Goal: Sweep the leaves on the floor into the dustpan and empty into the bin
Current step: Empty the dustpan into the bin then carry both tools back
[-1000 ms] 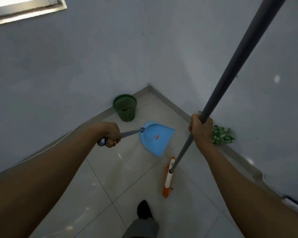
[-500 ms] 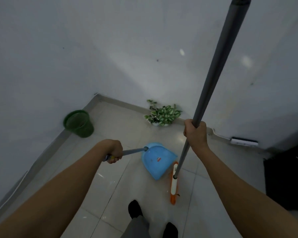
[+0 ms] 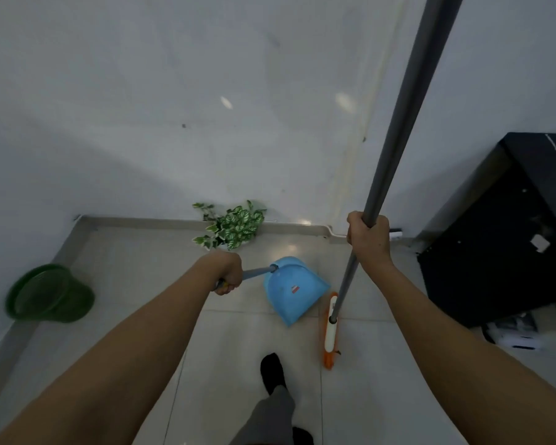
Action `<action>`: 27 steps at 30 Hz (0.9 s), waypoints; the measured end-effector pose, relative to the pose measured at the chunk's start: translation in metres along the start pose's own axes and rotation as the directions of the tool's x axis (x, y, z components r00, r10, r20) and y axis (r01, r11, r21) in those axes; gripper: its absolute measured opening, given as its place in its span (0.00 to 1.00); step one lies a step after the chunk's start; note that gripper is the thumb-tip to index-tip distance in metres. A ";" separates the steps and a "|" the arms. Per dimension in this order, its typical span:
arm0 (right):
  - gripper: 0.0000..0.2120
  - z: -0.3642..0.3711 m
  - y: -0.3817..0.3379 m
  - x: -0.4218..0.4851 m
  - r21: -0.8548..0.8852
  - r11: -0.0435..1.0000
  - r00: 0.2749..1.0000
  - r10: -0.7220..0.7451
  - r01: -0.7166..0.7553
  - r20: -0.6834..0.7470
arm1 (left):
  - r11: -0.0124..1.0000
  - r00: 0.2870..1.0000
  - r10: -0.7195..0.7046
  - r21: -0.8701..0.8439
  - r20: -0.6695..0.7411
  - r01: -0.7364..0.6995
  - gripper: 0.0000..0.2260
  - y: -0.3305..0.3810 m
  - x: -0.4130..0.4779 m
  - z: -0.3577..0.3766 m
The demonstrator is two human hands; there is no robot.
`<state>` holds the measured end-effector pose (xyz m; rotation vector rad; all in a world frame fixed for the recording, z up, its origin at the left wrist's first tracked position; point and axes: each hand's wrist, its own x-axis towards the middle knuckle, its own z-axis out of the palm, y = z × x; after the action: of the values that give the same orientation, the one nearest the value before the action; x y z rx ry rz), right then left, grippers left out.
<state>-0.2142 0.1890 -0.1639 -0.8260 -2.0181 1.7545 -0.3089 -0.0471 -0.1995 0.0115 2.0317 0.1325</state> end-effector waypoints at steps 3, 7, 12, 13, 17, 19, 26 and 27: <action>0.16 -0.003 -0.001 0.037 0.021 1.000 0.999 0.022 -0.021 -0.048 | 0.994 0.999 -0.004 0.114 0.038 0.000 0.08 0.036 0.020 -0.037; 0.14 -0.006 -0.003 0.085 0.022 0.999 0.993 0.049 -0.046 -0.112 | 0.949 0.998 -0.024 0.316 0.066 0.002 0.06 0.083 0.049 -0.086; 0.14 -0.018 -0.008 0.139 0.120 0.989 0.981 0.102 -0.083 -0.165 | 0.837 0.998 0.008 0.546 0.063 -0.041 0.11 0.146 0.073 -0.134; 0.14 -0.021 -0.010 0.149 0.139 0.987 0.979 0.110 -0.087 -0.171 | 0.814 0.998 0.013 0.579 0.062 -0.047 0.11 0.158 0.077 -0.141; 0.14 -0.038 -0.011 0.187 0.163 0.984 0.973 0.108 -0.076 -0.203 | 0.771 0.999 -0.032 0.637 0.041 -0.001 0.12 0.207 0.091 -0.158; 0.15 -0.047 -0.008 0.206 0.189 0.978 0.974 0.121 -0.084 -0.194 | 0.742 1.000 -0.028 0.670 0.006 0.017 0.13 0.232 0.097 -0.163; 0.15 -0.083 0.006 0.269 0.157 0.981 0.972 0.143 -0.114 -0.184 | 0.625 0.997 0.032 0.780 -0.070 0.035 0.08 0.324 0.117 -0.184; 0.16 -0.087 0.007 0.277 0.159 0.981 0.973 0.142 -0.113 -0.184 | 0.654 0.998 -0.010 0.755 -0.056 0.049 0.07 0.335 0.119 -0.187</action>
<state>-0.3747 0.4305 -0.1874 -1.0552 -1.7218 1.7888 -0.5460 0.2768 -0.1894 0.5110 1.9907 -0.7670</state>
